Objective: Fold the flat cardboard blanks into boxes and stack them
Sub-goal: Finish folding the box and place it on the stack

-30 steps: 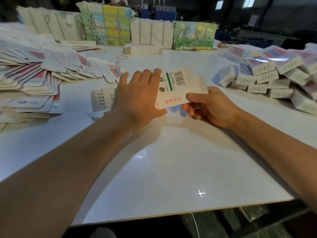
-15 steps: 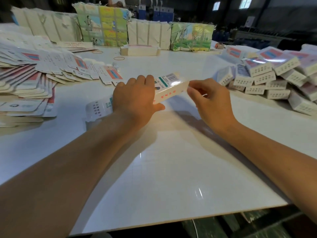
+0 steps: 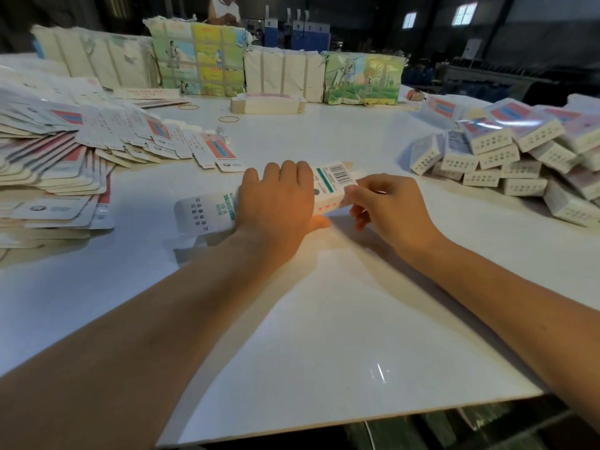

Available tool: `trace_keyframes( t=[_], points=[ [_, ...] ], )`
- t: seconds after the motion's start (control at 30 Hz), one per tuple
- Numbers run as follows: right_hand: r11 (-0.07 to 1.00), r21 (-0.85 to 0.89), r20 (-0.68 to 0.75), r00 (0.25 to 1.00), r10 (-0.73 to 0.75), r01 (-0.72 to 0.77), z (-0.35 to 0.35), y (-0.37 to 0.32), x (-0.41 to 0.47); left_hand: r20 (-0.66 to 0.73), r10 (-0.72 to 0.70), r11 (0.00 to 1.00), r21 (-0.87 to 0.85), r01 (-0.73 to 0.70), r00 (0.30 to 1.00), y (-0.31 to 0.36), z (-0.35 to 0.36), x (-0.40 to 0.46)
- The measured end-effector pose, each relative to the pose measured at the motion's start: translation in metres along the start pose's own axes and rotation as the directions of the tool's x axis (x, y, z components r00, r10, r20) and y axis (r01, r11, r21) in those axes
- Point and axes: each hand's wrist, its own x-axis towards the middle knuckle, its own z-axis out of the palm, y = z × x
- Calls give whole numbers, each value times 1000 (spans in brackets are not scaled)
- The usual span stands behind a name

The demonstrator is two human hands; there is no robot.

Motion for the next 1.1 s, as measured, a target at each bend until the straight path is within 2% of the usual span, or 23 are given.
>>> trace_keyframes(
  t=[0.1, 0.2, 0.27, 0.4, 0.53, 0.67, 0.73, 0.8, 0.83, 0.87, 0.9, 0.93, 0.97, 1.0, 1.03, 1.07, 1.1],
  points=[
    [964, 219, 42, 989, 144, -150, -2, 0, 6, -15, 21, 1000, 19, -21, 1000, 1, -2, 1],
    [937, 254, 99, 970, 223, -242, -3, 1, 9, -26, 55, 998, 37, -54, 998, 3, -5, 1],
    [954, 197, 117, 972, 206, -226, -3, 2, 9, -20, 67, 997, 28, -66, 998, 4, -6, 1],
    [993, 57, 95, 991, 95, -101, -2, 3, 9, -9, 68, 998, -7, -68, 998, 5, -8, 2],
    [998, -53, 94, 995, 36, -31, -3, 3, 12, -16, 97, 995, 4, -97, 995, 8, -9, 1],
    [989, -151, 129, 992, 14, 5, -5, 0, 13, 13, 69, 996, -51, -68, 998, 8, -10, 2],
    [940, -322, 106, 991, -83, 113, -9, -1, 12, 24, 40, 997, -71, -38, 999, 7, -11, 1],
    [845, -495, -6, 972, -236, 202, -16, 1, 14, 20, 11, 998, -68, -10, 1000, 5, -12, 1],
    [863, -475, -82, 967, -240, 174, -19, 2, 16, 16, -5, 997, -71, 6, 1000, 4, -13, 1],
    [934, -346, -139, 980, -142, 86, -21, 3, 18, 12, -20, 997, -78, 21, 1000, 3, -14, 1],
    [995, -82, -127, 990, 54, -65, -22, 1, 19, 5, -28, 996, -88, 28, 1000, 3, -14, 1],
    [930, 260, 19, 964, 264, -260, -21, -3, 18, -6, -24, 995, -100, 23, 1000, 4, -15, 0],
    [733, 512, 250, 894, 372, -448, -20, -4, 18, -15, -9, 993, -114, 7, 1000, 5, -15, 0],
    [577, 610, 373, 839, 396, -543, -19, -6, 17, -17, 14, 992, -123, -16, 1000, 7, -14, -1],
    [542, 623, 415, 826, 381, -563, -17, -5, 16, -19, 37, 991, -125, -39, 999, 8, -13, -1],
    [583, 602, 402, 838, 369, -546, -14, -4, 15, -21, 53, 991, -126, -55, 998, 9, -12, -3],
    [677, 554, 328, 874, 357, -485, -9, -3, 14, -22, 59, 990, -128, -61, 998, 10, -11, -4]
  ],
)
